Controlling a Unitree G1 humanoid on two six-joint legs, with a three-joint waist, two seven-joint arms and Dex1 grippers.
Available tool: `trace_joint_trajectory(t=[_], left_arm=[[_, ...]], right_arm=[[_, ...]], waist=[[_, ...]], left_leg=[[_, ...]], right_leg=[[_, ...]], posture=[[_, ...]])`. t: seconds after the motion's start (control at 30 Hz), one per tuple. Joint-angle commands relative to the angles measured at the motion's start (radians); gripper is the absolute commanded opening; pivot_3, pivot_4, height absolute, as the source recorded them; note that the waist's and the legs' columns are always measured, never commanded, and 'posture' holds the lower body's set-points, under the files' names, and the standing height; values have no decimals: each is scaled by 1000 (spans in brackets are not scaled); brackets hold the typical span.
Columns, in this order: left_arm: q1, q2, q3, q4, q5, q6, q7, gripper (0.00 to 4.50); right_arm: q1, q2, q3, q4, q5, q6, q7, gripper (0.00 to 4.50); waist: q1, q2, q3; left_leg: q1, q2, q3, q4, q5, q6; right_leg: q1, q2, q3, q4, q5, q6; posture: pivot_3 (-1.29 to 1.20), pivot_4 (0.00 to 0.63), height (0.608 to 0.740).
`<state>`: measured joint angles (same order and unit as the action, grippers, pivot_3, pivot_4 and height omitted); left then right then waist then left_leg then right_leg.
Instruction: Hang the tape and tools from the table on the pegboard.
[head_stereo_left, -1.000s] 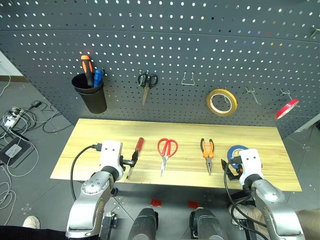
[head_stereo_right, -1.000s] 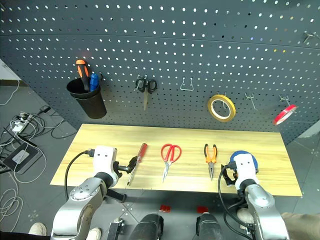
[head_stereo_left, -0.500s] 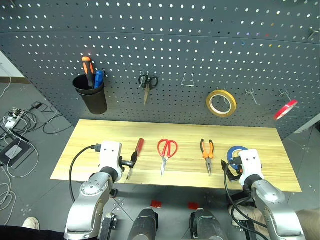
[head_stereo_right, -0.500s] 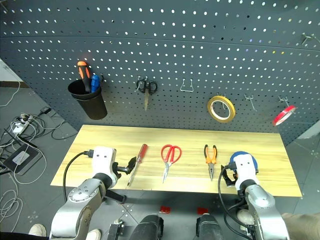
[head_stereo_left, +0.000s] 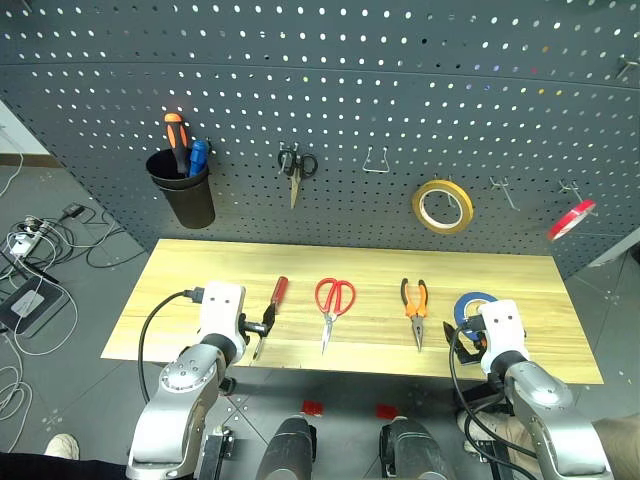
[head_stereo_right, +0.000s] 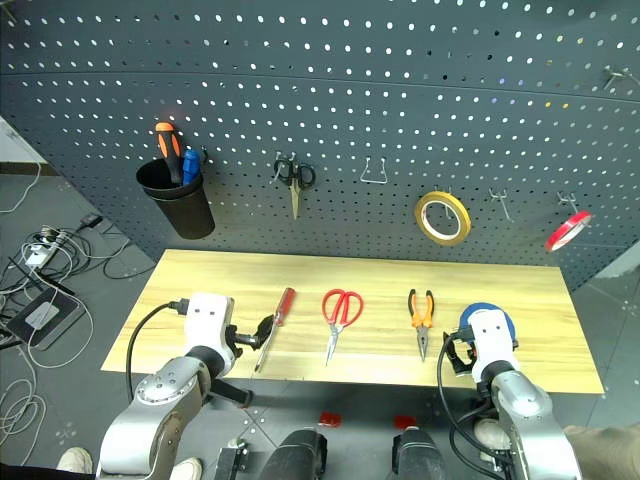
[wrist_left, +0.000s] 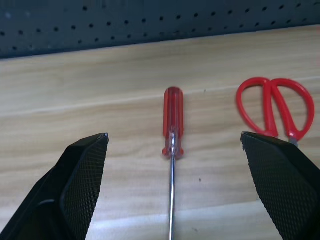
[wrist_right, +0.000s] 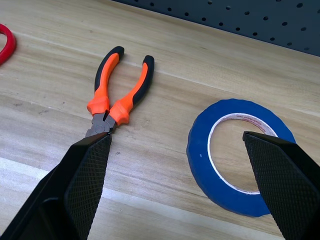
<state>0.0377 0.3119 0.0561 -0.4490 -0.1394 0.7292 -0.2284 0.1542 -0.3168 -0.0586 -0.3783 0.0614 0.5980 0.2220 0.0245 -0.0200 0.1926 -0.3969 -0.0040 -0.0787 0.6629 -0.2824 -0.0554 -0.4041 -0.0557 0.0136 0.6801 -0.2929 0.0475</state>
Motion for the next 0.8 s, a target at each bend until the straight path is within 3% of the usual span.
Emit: trace_joint_trajectory(t=[0.03,0.3,0.57,0.8], left_arm=[[-90,37,-101,46,-1,-59,-104,4479],[-354,57,-357,253,0,-247,-414,4479],[-567,-2,-467,564,46,-492,-609,4479],[-681,-95,-502,855,118,-731,-668,4479]], right_arm=[[-83,-29,-44,40,27,5,30,4500],[-213,-52,-64,151,86,79,90,4500],[-284,-46,-111,199,133,157,80,4500],[-340,-34,-128,271,141,159,62,4500]], waist=[[-2,0,3],[-12,2,31],[-45,2,85],[-59,-2,147]], left_leg=[[0,0,0,0,0,0],[-1,0,2,1,0,0],[-2,0,2,3,0,1],[-4,0,4,4,-1,3]], right_leg=[[0,0,0,0,0,0],[0,0,0,0,0,0],[0,0,0,1,0,0],[-2,0,0,2,0,0]], posture=[[77,245,740],[27,309,740],[-15,385,740],[-19,451,740]])
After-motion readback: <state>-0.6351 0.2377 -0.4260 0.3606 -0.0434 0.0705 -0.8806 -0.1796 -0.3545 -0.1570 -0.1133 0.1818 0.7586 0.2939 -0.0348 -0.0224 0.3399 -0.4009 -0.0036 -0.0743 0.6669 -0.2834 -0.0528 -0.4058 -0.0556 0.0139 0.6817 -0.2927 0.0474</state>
